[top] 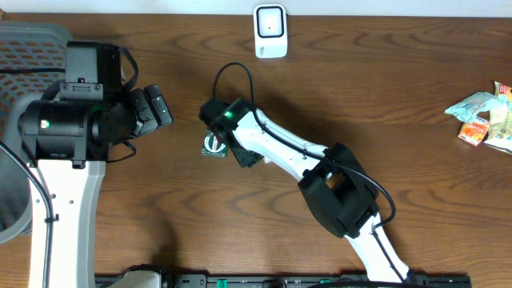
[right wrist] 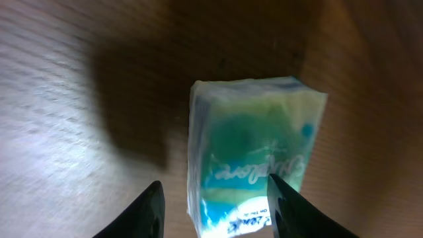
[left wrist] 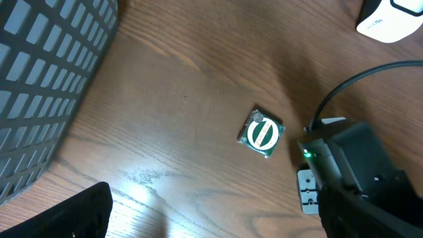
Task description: Scan the item barcode
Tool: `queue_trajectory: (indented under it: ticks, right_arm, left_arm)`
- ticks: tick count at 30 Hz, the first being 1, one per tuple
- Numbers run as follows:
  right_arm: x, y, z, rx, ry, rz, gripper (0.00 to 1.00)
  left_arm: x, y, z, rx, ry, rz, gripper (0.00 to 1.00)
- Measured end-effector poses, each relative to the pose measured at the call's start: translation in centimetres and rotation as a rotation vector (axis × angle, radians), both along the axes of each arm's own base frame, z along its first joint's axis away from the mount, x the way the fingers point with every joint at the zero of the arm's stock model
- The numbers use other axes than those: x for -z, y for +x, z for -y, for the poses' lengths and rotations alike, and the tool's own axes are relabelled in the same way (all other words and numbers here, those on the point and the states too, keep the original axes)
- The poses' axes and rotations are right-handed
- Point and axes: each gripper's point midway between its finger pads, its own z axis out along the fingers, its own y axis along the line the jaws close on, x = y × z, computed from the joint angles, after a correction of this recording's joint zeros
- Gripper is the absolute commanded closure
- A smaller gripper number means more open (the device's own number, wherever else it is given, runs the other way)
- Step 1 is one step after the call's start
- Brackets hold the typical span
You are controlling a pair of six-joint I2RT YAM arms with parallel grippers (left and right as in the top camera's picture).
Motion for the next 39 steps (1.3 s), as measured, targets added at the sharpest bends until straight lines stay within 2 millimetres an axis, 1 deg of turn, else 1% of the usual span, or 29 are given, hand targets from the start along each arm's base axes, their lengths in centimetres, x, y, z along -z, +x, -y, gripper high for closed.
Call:
queue_trajectory:
  ticks: [1, 2, 4, 5, 12, 14, 17, 20, 24, 28, 30, 32, 34, 35, 36, 39]
  right_arm:
    - [0.3, -0.1, 0.2, 0.002, -0.005, 0.002, 0.69]
    - [0.5, -0.1, 0.3, 0.003, -0.012, 0.003, 0.82]
    - [0.6, -0.1, 0.7, 0.009, -0.027, 0.012, 0.96]
    - [0.5, 0.0, 0.7, 0.011, -0.026, 0.015, 0.98]
    - [0.1, -0.1, 0.9, 0.023, -0.03, 0.01, 0.99]
    - [-0.2, -0.1, 1.2, 0.036, -0.023, -0.011, 0.99]
    - [-1.2, 0.5, 1.2, 0.07, 0.034, -0.052, 0.99]
    - [-2.5, 1.6, 0.1, 0.088, 0.174, -0.111, 0.99]
    - [-3.9, 2.8, -1.7, 0.084, 0.436, -0.235, 0.99]
    - [-5.2, 3.5, -2.7, 0.058, 0.708, -0.362, 0.99]
    - [-5.8, 3.8, -2.7, 0.056, 0.828, -0.415, 0.99]
    - [-5.8, 3.6, -2.3, 0.068, 0.918, -0.466, 0.99]
    - [-5.3, 3.3, -1.7, 0.092, 0.979, -0.513, 0.99]
    - [-4.8, 3.1, -1.2, 0.112, 1.02, -0.539, 0.99]
    - [-4.6, 3.0, -1.1, 0.12, 1.029, -0.549, 0.99]
    - [-3.1, 2.9, 0.3, 0.165, 1.084, -0.573, 0.99]
  left_arm:
    - [0.0, 0.0, 0.0, 0.0, 0.0, 0.0, 0.03]
    - [0.0, 0.0, 0.0, 0.0, 0.0, 0.0, 0.02]
    - [0.0, 0.0, 0.0, 0.0, 0.0, 0.0, 0.02]
    - [0.0, 0.0, 0.0, 0.0, 0.0, 0.0, 0.02]
    - [0.0, 0.0, 0.0, 0.0, 0.0, 0.0, 0.02]
    - [0.0, 0.0, 0.0, 0.0, 0.0, 0.0, 0.02]
    - [0.0, 0.0, 0.0, 0.0, 0.0, 0.0, 0.02]
    - [0.0, 0.0, 0.0, 0.0, 0.0, 0.0, 0.02]
    - [0.0, 0.0, 0.0, 0.0, 0.0, 0.0, 0.02]
    - [0.0, 0.0, 0.0, 0.0, 0.0, 0.0, 0.02]
    - [0.0, 0.0, 0.0, 0.0, 0.0, 0.0, 0.03]
    - [0.0, 0.0, 0.0, 0.0, 0.0, 0.0, 0.02]
    - [0.0, 0.0, 0.0, 0.0, 0.0, 0.0, 0.02]
    - [0.0, 0.0, 0.0, 0.0, 0.0, 0.0, 0.02]
    - [0.0, 0.0, 0.0, 0.0, 0.0, 0.0, 0.02]
    - [0.0, 0.0, 0.0, 0.0, 0.0, 0.0, 0.02]
